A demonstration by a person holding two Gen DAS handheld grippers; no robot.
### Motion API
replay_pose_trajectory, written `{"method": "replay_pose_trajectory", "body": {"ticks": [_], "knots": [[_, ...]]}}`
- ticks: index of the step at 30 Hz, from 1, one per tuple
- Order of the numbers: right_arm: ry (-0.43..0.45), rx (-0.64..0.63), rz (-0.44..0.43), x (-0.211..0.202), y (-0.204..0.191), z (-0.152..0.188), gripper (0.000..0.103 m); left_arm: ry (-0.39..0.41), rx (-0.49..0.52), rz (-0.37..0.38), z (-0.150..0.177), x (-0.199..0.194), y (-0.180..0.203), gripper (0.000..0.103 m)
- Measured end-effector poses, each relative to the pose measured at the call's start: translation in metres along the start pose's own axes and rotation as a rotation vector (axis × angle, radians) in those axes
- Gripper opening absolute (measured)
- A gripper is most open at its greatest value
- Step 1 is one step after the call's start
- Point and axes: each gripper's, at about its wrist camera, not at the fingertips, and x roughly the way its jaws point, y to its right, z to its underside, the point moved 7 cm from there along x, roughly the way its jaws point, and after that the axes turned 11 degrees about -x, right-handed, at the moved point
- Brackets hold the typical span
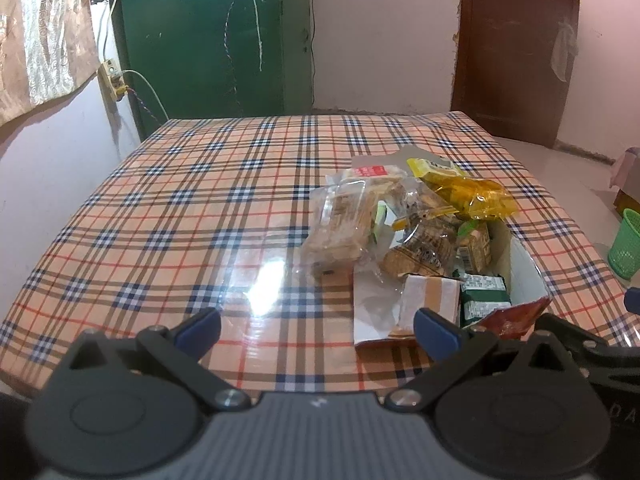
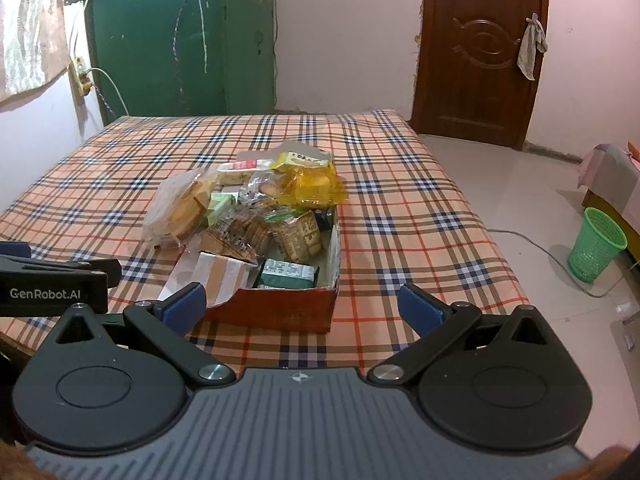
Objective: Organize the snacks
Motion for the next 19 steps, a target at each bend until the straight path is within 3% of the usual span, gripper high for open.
{"method": "replay_pose_trajectory", "body": {"ticks": [19], "knots": [[-0.006,-0.024,-0.001,0.0099,-0.0019,-0.0030,0.103,0.001,0.005,0.008,-0.0026,0.0037,-0.0018,0.102]]}}
